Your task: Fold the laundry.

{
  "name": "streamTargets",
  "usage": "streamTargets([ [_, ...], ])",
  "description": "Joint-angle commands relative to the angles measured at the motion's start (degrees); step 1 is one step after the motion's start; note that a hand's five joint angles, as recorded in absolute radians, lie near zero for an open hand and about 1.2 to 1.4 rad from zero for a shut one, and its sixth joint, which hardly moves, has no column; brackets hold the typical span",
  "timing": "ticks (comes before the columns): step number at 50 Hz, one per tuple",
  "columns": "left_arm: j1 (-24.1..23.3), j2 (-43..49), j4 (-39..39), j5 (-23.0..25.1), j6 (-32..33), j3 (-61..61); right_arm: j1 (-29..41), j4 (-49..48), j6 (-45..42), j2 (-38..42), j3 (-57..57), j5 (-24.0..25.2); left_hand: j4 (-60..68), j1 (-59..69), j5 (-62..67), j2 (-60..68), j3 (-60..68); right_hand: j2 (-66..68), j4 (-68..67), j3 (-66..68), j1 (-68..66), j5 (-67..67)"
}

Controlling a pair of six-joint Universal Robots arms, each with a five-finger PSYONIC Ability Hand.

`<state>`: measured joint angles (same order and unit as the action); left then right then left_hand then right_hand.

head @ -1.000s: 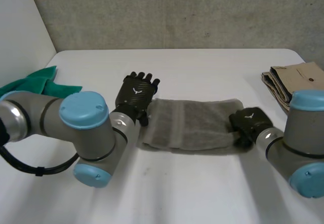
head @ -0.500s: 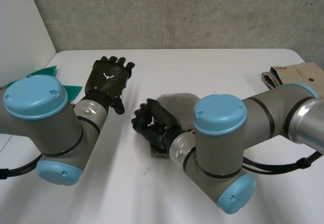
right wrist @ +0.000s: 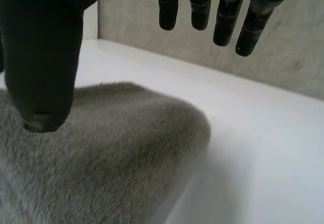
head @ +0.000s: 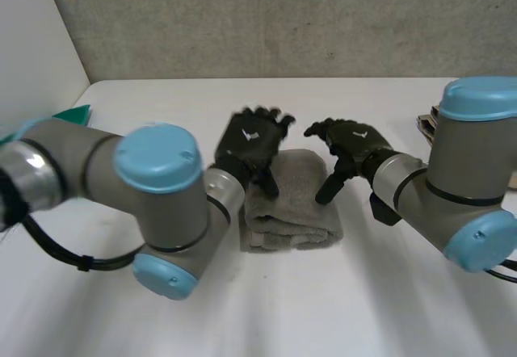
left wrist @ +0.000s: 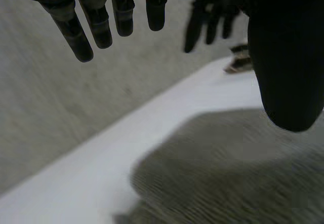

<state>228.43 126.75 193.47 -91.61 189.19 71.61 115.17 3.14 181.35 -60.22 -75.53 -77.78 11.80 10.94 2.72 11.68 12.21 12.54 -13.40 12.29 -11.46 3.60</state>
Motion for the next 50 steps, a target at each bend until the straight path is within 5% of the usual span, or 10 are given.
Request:
streamTargets([
  [1,-0.5,9.7,-10.1,-3.1,0.3,-7.7,0.8,3.6,-1.6,7.5,5.5,-0.1,6.5,7.3,5.6,6.6,6.1,-2.5,3.4,-2.3,1.5,-3.6],
  [13,0.7,9.7,-13.6,-8.1,13.5,-4.6,1.2,3.8,-12.0,13.9,8.1,-1.4,4.0,4.8,3.0,4.1,3.6,-2.5,3.4,-2.3,1.5,-3.6],
  [22,0.5,8.0,-13.7,-7.1,13.6,-4.6,2.3,3.7,-20.7,13.3,8.4,-7.7,2.3,3.1,1.4,2.4,1.9,-2.5,3.4,-2.3,1.5,-3.6],
  [28,0.7,1.8,-13.6,-6.5,13.5,-5.3,2.3,1.1,-20.5,5.3,3.5,-8.2,-0.4,0.5,-1.3,-0.3,-0.8,-2.5,3.4,-2.3,1.5,-3.6],
  [32,1.8,-3.8,-13.6,-1.9,13.3,-5.4,3.2,-5.6,-20.6,-1.2,-3.6,-8.3,-0.4,0.5,-1.3,-0.3,-0.8,-2.5,3.4,-2.3,1.5,-3.6],
  [40,6.4,-12.4,-18.3,15.7,9.0,-6.2,8.4,-17.0,-20.5,-7.8,-18.7,-8.3,-0.4,0.5,-1.3,-0.3,-0.8,-2.5,3.4,-2.3,1.5,-3.6],
  [50,9.9,-13.7,-23.8,22.4,4.2,-8.8,13.4,-25.3,-21.5,0.1,-22.3,-9.4,0.4,1.3,-0.5,0.6,0.0,-2.5,3.4,-2.3,1.5,-3.6],
])
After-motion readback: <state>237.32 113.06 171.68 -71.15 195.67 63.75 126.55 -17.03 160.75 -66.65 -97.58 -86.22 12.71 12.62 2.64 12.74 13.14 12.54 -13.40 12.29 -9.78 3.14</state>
